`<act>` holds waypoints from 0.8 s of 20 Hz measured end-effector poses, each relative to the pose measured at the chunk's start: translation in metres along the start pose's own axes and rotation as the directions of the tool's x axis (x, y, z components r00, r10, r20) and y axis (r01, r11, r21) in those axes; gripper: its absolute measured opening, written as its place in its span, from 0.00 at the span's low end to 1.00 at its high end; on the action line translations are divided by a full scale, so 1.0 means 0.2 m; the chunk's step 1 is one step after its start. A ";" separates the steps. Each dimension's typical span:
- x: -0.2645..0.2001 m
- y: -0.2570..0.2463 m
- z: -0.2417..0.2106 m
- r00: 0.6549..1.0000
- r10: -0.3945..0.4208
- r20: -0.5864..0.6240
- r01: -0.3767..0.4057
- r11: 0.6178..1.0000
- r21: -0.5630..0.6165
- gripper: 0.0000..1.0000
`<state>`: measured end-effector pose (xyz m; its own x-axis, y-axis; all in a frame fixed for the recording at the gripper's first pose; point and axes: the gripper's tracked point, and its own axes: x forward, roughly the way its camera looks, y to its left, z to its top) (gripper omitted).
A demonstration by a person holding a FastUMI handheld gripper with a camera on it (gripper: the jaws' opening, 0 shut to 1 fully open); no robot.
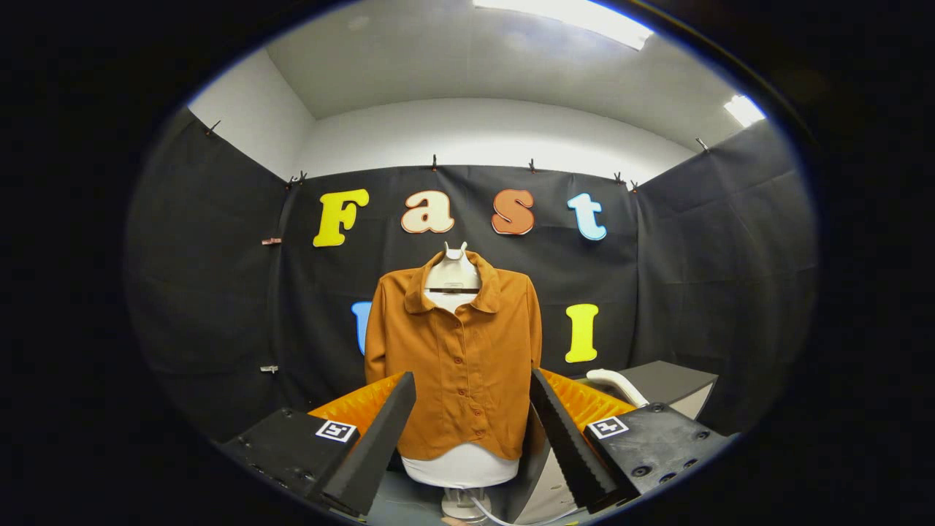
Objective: Iron the clothes twice with a garment steamer, once on the left side and once on the right side.
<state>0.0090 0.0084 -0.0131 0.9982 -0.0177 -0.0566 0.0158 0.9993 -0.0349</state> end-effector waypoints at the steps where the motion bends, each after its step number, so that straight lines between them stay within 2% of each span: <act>1: 0.00 0.01 0.00 1.000 -0.003 -0.001 0.003 1.000 -0.001 0.99; 11: 0.06 0.07 -0.08 0.996 -0.086 -0.020 0.086 0.996 -0.001 0.99; 16: 0.15 -0.03 -0.09 0.993 -0.120 -0.022 0.120 0.993 -0.020 0.99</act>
<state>0.0373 0.0013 -0.0318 0.9876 -0.1385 -0.0737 0.1342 0.9891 -0.0614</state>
